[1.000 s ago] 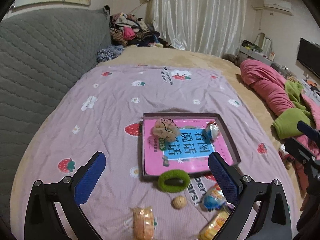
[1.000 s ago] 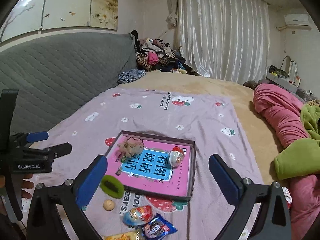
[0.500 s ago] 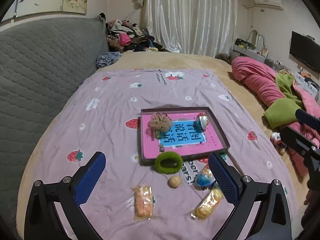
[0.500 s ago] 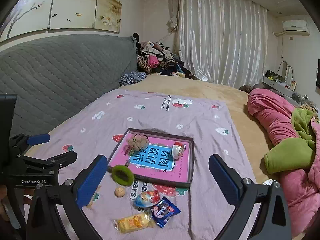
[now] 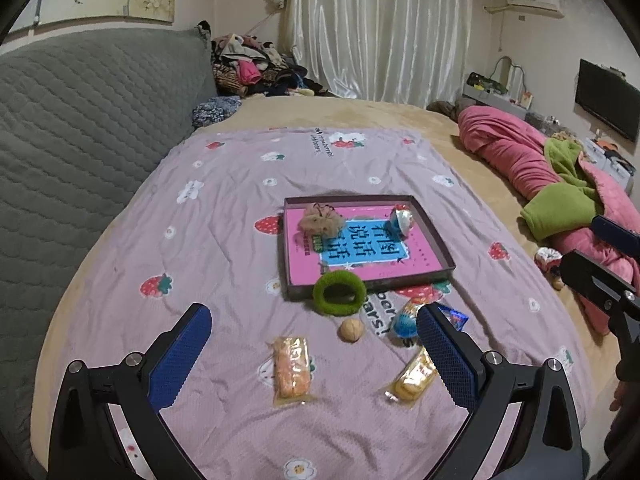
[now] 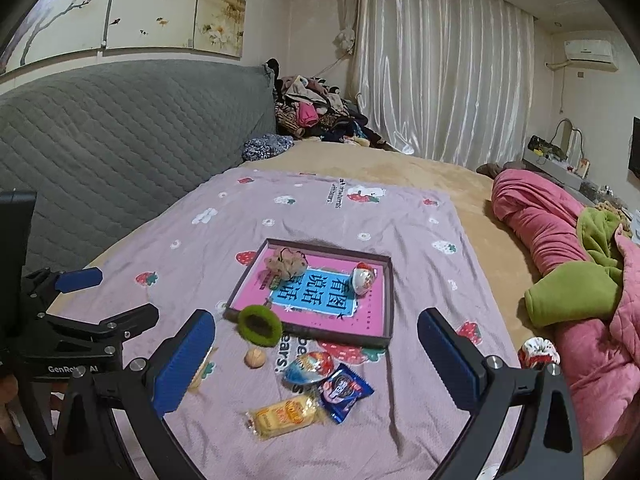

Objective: Organize objects
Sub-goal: 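Pull both open tools back from the tray toward the remaining items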

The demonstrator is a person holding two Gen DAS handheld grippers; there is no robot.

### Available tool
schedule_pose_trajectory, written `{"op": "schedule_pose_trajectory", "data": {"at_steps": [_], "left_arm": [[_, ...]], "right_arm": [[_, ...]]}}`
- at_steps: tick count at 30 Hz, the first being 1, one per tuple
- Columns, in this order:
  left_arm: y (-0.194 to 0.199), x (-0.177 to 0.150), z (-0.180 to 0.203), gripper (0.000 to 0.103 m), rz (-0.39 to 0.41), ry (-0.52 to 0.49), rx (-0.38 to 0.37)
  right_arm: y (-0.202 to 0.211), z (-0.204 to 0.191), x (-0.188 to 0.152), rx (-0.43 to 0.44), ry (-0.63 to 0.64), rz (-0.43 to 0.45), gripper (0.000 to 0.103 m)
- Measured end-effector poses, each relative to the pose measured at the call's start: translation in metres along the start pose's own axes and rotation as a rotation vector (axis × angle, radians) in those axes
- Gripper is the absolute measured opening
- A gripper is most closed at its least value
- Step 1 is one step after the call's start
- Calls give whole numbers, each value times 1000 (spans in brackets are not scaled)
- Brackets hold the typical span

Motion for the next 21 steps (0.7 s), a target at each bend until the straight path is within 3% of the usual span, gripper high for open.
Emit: {"op": "schedule_pose_trajectory", "data": {"at_steps": [21], "left_arm": [[-11,-52,-2,102,-57,19,-7]], "right_arm": [[-1,-6,-43,-32,20,-62,102]]}}
Point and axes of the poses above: each gripper's, at about its wrist camera, not at the fingertips, and y roughly against the way its jaws point, z to its right, x to its top, the point moved 4 cm from there along -y, roughly the way its jaws point, and after that the axes turned 3 degrees about -y, right-handed, at the moved point
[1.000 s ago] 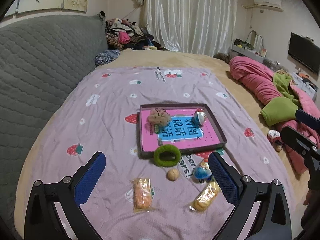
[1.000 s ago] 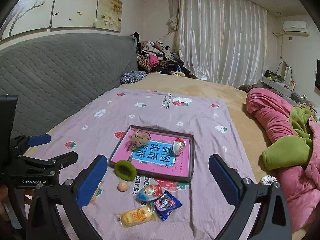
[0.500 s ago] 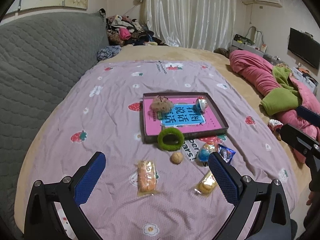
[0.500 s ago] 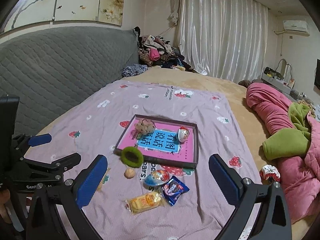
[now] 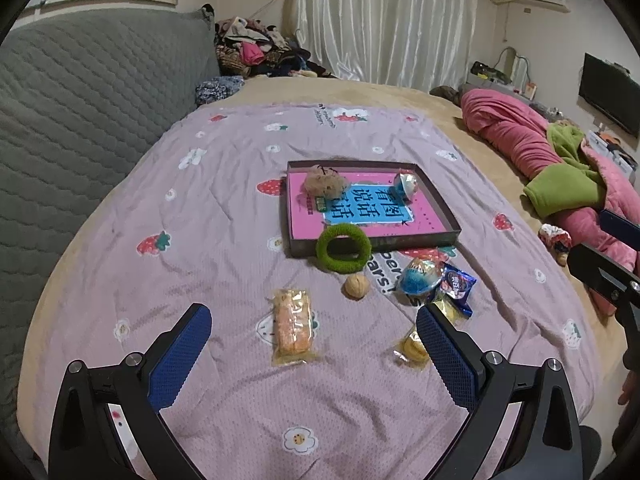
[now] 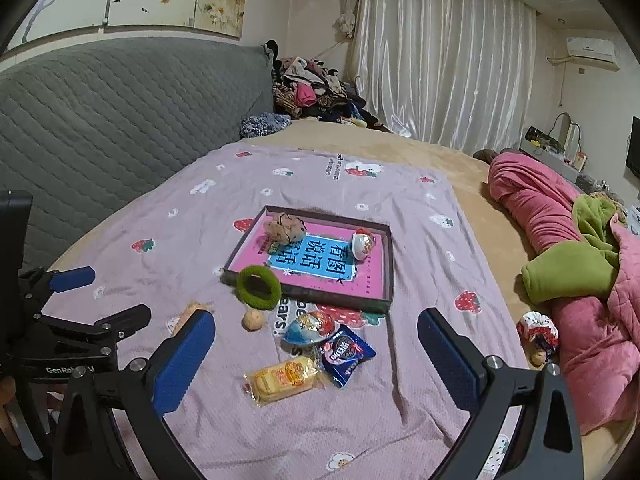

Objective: Organize objects
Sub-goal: 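Pull both open tools back from the tray toward the remaining items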

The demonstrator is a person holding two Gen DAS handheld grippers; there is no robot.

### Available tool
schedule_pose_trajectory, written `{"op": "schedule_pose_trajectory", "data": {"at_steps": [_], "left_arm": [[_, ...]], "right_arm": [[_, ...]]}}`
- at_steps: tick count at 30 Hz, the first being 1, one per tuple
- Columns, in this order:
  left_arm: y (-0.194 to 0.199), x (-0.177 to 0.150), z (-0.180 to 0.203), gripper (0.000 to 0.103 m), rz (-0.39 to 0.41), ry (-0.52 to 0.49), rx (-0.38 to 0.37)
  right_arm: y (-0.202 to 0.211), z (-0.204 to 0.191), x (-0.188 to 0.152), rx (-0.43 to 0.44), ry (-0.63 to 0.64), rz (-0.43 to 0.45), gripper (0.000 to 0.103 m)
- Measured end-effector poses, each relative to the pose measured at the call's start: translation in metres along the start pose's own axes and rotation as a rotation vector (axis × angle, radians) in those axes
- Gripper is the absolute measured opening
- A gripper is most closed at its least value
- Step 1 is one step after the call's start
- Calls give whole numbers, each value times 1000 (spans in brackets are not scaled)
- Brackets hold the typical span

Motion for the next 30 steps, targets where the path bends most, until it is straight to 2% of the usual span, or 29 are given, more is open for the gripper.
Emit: {"op": "schedule_pose_trajectory", "data": {"at_steps": [30], "left_arm": [[-65,-43,-1,102,-103,13,-3]], "right_arm": [[-65,5,-49,16,-5,-110,102]]}}
Point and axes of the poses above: each gripper's, at about its wrist camera, not at the fingertips, and y roughly against the way its jaws point, z to its right, x to its top, the point moved 4 cm from there along -y, roughly the way its jaws point, and after that the axes turned 3 degrees about -y, right-handed, at the moved point
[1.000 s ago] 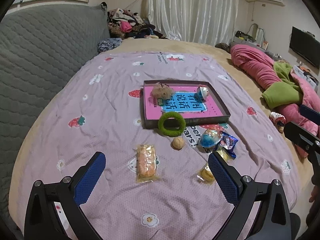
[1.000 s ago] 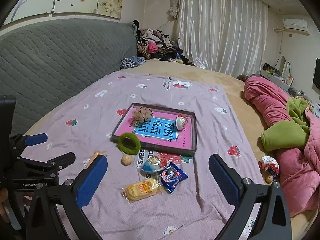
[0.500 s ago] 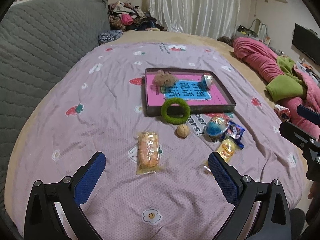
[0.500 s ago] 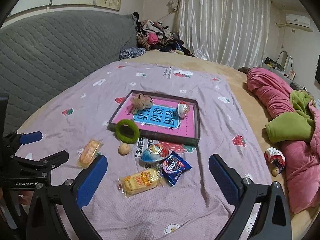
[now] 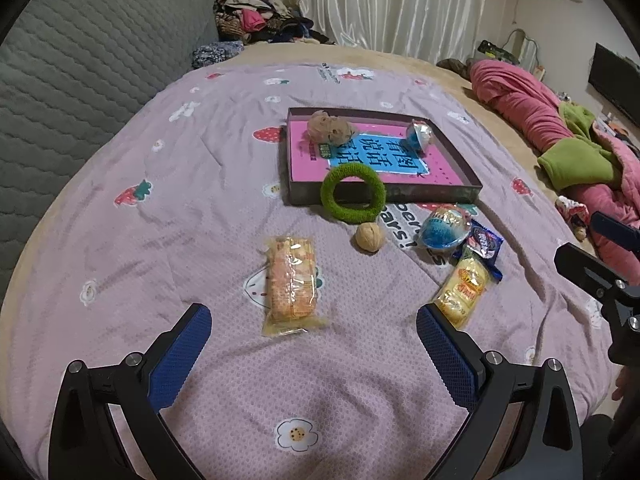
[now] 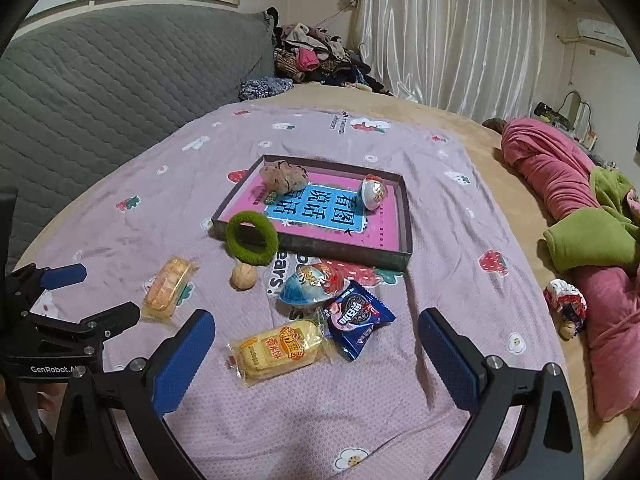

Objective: Organize objects
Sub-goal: 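Pull both open tools back from the tray toward the remaining items, then grasp the orange wafer packet with the left gripper while the right grasps the blue-red egg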

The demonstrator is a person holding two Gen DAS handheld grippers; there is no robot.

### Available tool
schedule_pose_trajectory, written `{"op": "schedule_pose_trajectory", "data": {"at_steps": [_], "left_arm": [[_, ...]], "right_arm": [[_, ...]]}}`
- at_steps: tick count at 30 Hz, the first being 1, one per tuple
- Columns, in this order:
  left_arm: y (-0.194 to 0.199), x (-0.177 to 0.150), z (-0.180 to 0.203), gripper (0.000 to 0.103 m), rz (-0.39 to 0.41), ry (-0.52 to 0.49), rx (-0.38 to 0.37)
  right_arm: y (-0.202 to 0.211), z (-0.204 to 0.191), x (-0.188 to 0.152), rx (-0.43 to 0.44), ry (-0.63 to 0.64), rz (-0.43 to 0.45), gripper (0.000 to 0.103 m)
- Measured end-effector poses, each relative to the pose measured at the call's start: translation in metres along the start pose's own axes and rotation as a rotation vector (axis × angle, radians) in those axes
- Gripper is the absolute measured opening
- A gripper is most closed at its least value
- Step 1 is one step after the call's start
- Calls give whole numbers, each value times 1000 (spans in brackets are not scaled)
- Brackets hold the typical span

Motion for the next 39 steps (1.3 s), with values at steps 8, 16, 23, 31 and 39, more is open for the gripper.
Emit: {"op": "schedule_pose_trajectory", "data": {"at_steps": [8,16,23,31,39], "left_arm": [[-16,-6,2,102,-24,-7,-4],[-29,-8,-1,102,-31,-7,-1],[-41,-8,-5,102,-39,11,-10],[-57,-6,-7,102,-50,9,-8],[-68,-3,-11,102,-53,20,-14]], "right_arm": [[-18,-2,-5,3,5,-25,102],[-37,-5,-7,5,10,-43,102],[-58,-7,-7,5,18,-63,102],[-80,-10,-3,8,21,-76,102],[-101,-7,0,-3,20,-98,102]]}}
Point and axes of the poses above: each gripper's, at about its wrist camera, not at the fingertips, and y roughly against the way its jaws point, z to its right, x to its top, the point moved 4 cm from there along -y, roughly the way its jaws point, and after that the axes turned 3 degrees about -y, right-handed, at the moved point
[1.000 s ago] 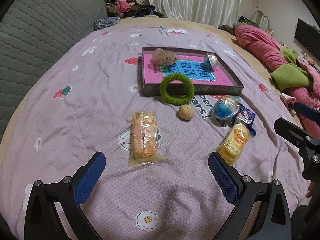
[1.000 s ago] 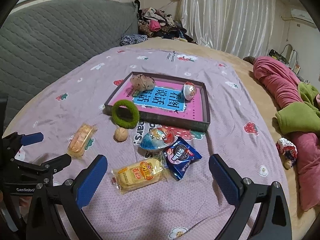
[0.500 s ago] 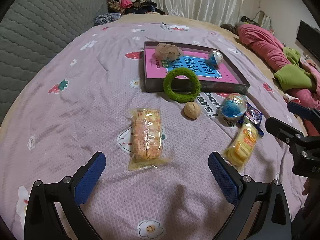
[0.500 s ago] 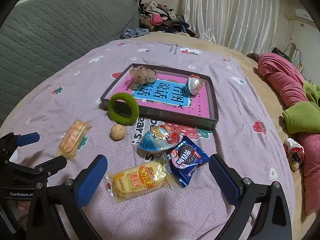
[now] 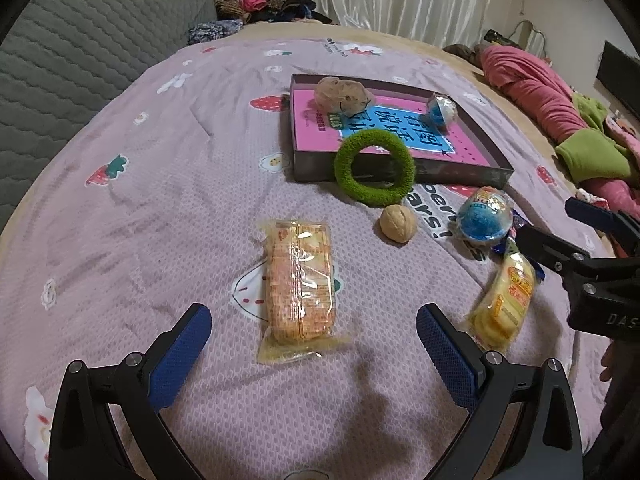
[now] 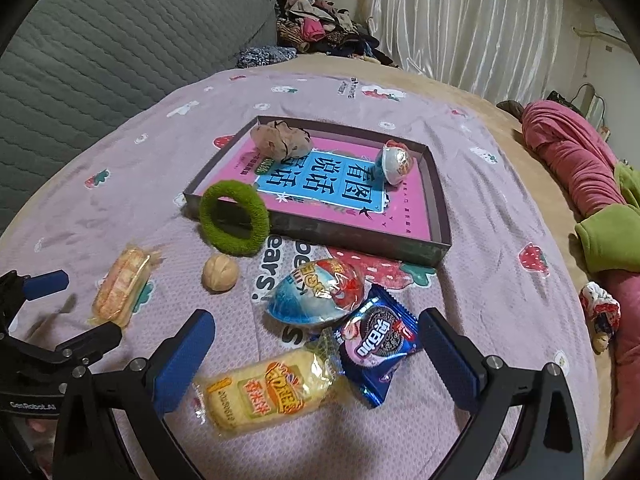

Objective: Organize objects
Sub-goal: 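Grasp the orange wafer packet with the left gripper while the right grasps the blue-red egg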

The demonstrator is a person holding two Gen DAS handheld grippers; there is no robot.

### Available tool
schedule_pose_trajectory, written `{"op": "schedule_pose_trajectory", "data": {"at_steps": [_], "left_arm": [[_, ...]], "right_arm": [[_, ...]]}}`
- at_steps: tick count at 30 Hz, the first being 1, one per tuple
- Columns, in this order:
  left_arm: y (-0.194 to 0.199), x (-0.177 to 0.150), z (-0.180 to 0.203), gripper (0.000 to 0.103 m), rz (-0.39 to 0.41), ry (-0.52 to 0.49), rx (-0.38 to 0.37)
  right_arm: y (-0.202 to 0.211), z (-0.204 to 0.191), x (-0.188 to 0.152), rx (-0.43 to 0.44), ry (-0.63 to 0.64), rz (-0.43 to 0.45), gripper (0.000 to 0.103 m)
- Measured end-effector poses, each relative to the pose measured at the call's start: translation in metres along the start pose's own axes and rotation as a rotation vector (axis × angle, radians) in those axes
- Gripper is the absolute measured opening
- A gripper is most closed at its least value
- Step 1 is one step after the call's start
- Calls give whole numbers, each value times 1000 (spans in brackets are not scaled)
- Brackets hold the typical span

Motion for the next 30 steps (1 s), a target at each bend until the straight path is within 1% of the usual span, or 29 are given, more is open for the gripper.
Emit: {"op": "schedule_pose_trajectory", "data": {"at_steps": [11,18,24,30], "left_arm": [[-20,6,-3,102,-18,13,-2],[-26,8,-7,102,-8,20,20],[-27,10,-6,102,0,5,43],[-30,12,-5,101,-1,10,26]], "right_arm": [[-25,4,2,-8,2,-28,102],[-35,7,3,-19,4,-42,102],[-43,4,5,-35,16,-56,102],[-55,1,8,-48,49,-72,102]]}}
Point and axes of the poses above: each gripper's, at about its wrist camera, not at the fingertips, and y roughly against the way its jaws point, z to its right, x to its top, the point moved 4 cm from there along -y, roughly the way its jaws point, and after that the axes turned 3 degrees about -y, right-handed, at the moved point
